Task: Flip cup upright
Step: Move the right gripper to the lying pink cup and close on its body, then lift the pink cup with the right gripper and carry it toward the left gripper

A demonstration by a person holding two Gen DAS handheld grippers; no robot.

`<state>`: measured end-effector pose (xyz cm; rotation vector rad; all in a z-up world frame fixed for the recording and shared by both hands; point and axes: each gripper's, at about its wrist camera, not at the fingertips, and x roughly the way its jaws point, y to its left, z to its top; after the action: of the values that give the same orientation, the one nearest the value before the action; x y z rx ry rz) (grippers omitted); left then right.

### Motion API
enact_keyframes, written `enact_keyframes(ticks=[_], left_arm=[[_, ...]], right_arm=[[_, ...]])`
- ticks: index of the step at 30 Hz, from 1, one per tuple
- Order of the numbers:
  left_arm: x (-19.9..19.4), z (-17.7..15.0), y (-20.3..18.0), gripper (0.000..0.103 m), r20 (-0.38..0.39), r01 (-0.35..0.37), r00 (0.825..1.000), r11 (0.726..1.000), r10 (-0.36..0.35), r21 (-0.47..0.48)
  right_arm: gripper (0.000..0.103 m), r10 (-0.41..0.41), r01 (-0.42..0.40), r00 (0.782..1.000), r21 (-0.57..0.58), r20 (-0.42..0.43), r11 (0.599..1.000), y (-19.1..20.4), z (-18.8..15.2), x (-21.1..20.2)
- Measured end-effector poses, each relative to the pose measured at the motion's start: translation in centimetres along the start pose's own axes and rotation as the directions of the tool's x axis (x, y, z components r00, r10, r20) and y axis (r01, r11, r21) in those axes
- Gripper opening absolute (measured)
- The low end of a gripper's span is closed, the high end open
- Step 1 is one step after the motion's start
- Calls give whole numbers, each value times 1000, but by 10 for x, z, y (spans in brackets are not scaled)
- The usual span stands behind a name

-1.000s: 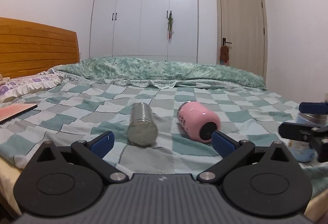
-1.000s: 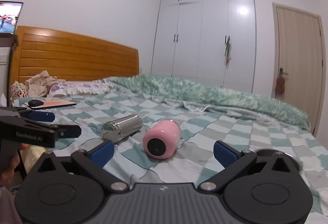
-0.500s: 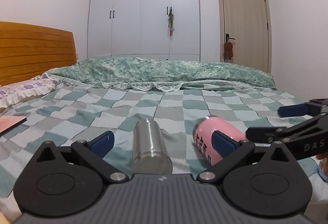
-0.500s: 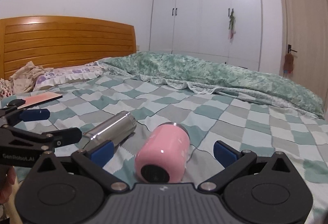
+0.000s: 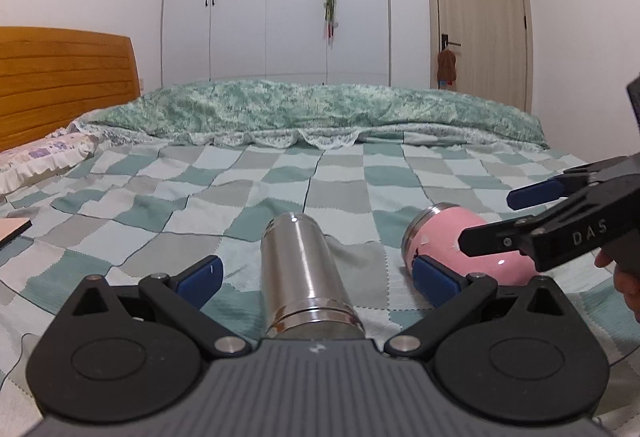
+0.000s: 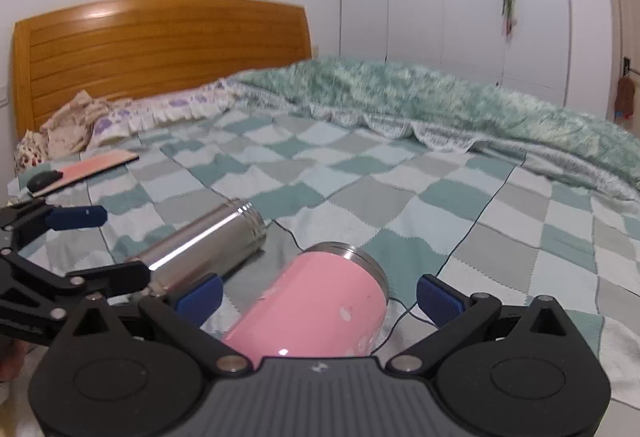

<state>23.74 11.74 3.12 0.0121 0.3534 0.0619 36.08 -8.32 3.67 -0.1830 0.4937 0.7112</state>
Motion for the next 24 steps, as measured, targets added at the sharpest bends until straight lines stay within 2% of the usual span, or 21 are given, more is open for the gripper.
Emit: enact_keyframes(ticks=[3, 7, 13, 18, 20, 21, 24], left_arm=[[8, -1, 1, 103, -27, 2, 1000, 1000, -1, 9], [15, -5, 2, 103, -55, 13, 998, 1000, -12, 22], [20, -7, 4, 103, -75, 23, 997, 1000, -22, 12], [21, -9, 8, 103, -87, 14, 996, 1000, -14, 1], [21, -9, 10, 103, -88, 15, 996, 1000, -16, -12], [21, -9, 10, 103, -88, 15, 996, 1000, -16, -15], [20, -10, 10, 103, -86, 14, 996, 1000, -15, -17]], right_arm=[[103, 25, -22, 998, 41, -58, 999, -6, 3, 16], [103, 22, -10, 990, 87, -140, 996, -7, 3, 31], [103, -10, 45, 970, 136, -245, 990, -4, 2, 49], [102, -20, 78, 956, 188, -291, 979, -1, -6, 59], [99, -12, 79, 953, 208, -304, 975, 1, -8, 61], [94, 5, 66, 953, 224, -303, 972, 1, -8, 60], [92, 4, 72, 953, 240, -304, 968, 5, -8, 57]])
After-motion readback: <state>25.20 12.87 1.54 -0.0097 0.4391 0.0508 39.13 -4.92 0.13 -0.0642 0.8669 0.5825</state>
